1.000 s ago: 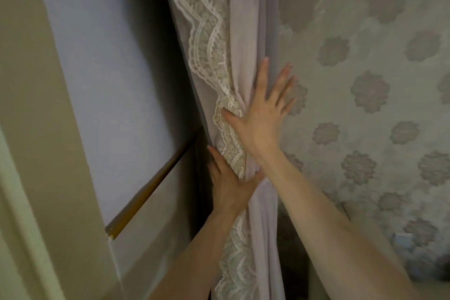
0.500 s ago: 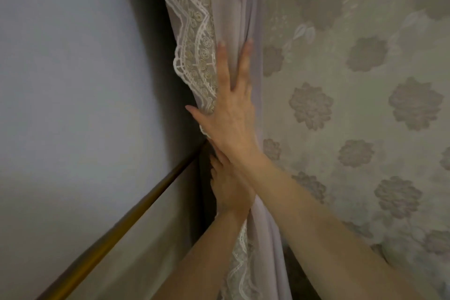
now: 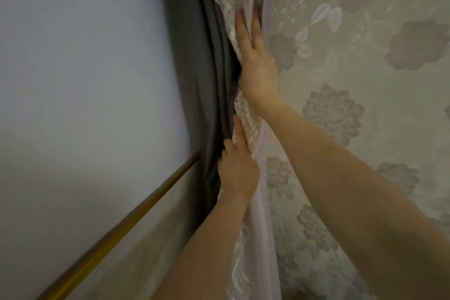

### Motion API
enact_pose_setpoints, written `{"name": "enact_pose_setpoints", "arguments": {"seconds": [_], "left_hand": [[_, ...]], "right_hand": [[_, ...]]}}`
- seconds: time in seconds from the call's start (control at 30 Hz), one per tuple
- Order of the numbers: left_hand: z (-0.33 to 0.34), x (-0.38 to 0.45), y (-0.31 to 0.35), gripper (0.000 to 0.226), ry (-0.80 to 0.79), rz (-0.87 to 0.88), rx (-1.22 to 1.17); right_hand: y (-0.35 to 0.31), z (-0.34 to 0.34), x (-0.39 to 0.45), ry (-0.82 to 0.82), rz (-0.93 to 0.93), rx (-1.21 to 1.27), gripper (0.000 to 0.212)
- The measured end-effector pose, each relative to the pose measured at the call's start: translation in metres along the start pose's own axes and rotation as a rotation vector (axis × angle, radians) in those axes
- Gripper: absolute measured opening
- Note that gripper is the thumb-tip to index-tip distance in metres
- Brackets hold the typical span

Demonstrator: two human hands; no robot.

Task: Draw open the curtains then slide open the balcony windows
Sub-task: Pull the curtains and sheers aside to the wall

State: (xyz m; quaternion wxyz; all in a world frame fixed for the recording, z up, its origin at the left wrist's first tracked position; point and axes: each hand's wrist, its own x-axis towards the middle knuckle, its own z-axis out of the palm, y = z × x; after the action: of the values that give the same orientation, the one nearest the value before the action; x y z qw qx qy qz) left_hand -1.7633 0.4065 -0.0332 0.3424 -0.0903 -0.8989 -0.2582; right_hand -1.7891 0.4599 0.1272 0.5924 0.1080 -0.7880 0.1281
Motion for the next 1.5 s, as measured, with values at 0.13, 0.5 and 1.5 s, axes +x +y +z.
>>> {"name": "enact_pose_setpoints", "arguments": {"seconds": [0.13, 0.5, 1.5], "left_hand": [[0.023, 0.014, 0.004, 0.083, -0.177, 0.04, -0.021], [0.027, -0.002, -0.032, 0.085, -0.191, -0.055, 0.008], [-0.115, -0.236, 0.022, 0.093, -0.672, -0.079, -0.186]], "right_hand": [[0.046, 0.032, -0.001, -0.178, 0.09, -0.034, 0.096], [-0.003, 0.039, -0.034, -0.045, 0.098, 0.015, 0.099], [-0.038, -0.254, -0.325, -0.91, 0.675, -0.1, 0.039]]}}
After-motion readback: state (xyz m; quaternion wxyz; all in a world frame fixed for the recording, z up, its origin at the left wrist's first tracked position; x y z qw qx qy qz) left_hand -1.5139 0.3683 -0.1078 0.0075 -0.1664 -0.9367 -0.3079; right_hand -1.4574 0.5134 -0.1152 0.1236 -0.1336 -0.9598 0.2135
